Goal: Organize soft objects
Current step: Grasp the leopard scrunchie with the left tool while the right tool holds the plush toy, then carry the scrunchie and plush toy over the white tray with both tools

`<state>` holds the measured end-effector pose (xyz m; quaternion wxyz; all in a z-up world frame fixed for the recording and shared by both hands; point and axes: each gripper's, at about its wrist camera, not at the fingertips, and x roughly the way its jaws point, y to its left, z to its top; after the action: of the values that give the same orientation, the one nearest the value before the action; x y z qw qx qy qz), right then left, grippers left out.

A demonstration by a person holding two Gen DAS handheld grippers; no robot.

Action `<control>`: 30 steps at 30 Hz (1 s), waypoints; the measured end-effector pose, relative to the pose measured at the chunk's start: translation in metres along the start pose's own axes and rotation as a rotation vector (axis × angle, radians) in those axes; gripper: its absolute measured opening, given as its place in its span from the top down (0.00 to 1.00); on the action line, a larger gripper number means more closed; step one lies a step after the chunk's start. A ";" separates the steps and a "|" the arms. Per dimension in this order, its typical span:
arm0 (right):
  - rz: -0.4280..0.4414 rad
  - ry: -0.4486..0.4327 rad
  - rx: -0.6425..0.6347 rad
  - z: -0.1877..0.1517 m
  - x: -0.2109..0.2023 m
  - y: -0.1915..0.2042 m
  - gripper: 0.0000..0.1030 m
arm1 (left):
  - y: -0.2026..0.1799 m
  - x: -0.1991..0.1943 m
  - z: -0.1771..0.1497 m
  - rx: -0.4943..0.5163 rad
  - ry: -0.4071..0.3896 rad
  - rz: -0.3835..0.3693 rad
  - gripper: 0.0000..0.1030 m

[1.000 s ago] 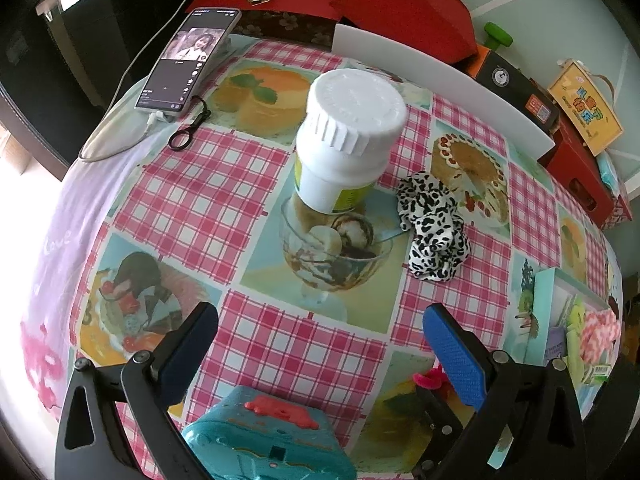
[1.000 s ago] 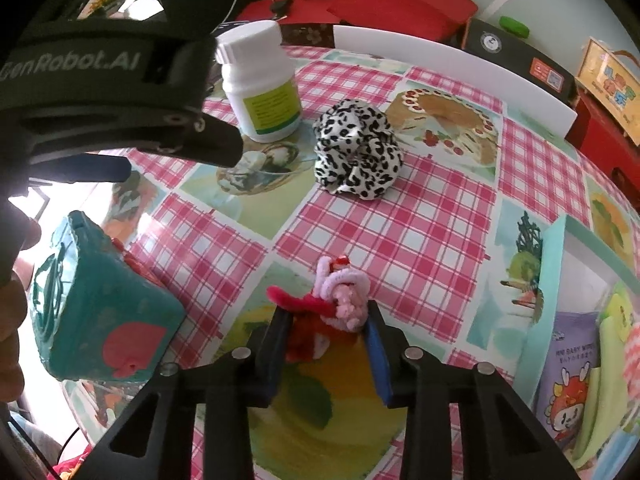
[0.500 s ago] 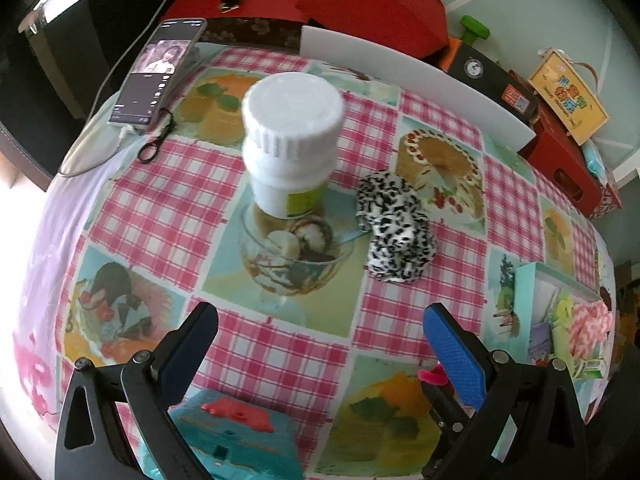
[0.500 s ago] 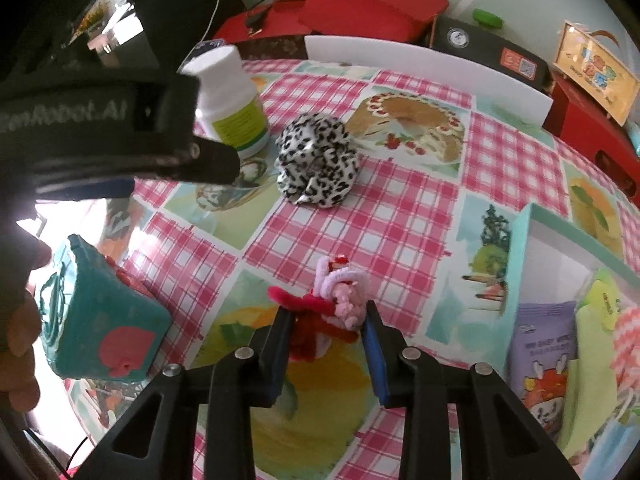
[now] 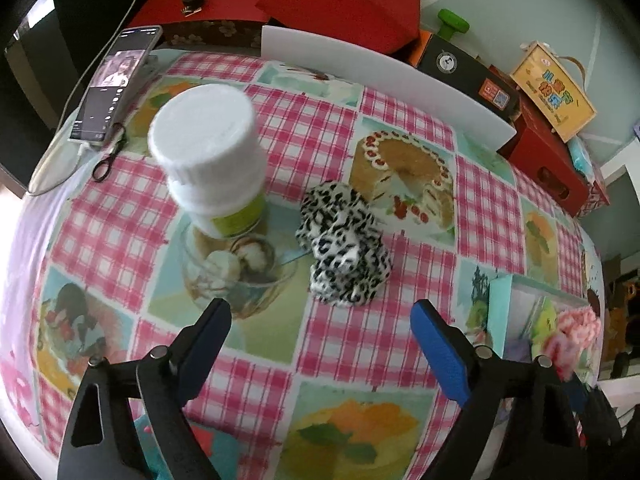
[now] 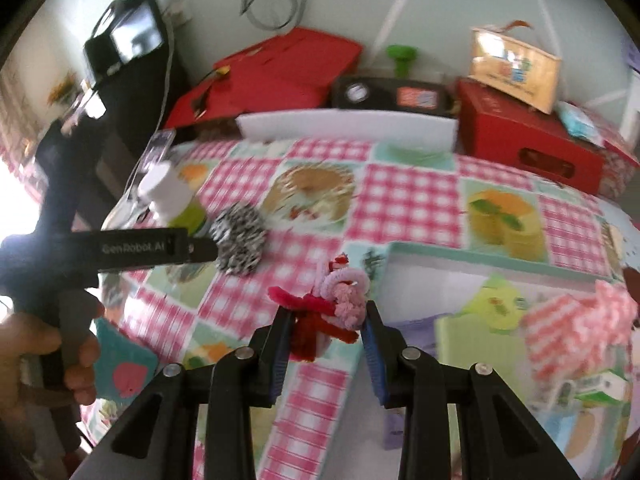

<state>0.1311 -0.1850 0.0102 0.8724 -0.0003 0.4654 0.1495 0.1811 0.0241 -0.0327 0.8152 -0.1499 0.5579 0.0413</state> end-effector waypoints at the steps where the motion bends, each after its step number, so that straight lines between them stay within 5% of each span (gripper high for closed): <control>1: -0.006 -0.005 0.014 0.001 -0.002 -0.005 0.65 | -0.001 0.004 0.002 -0.003 0.000 -0.005 0.17; 16: -0.022 -0.003 0.085 -0.001 -0.006 -0.031 0.65 | 0.000 0.051 0.017 -0.044 -0.017 -0.003 0.41; 21: -0.019 0.001 0.086 -0.002 -0.006 -0.030 0.65 | -0.003 0.049 0.015 -0.048 -0.045 -0.054 0.74; 30: -0.015 0.000 0.111 -0.002 -0.008 -0.035 0.65 | -0.023 0.016 0.010 0.008 -0.130 -0.100 0.83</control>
<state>0.1347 -0.2211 0.0112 0.8722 0.0444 0.4728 0.1170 0.2019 0.0040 -0.0397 0.8513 -0.1713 0.4960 0.0080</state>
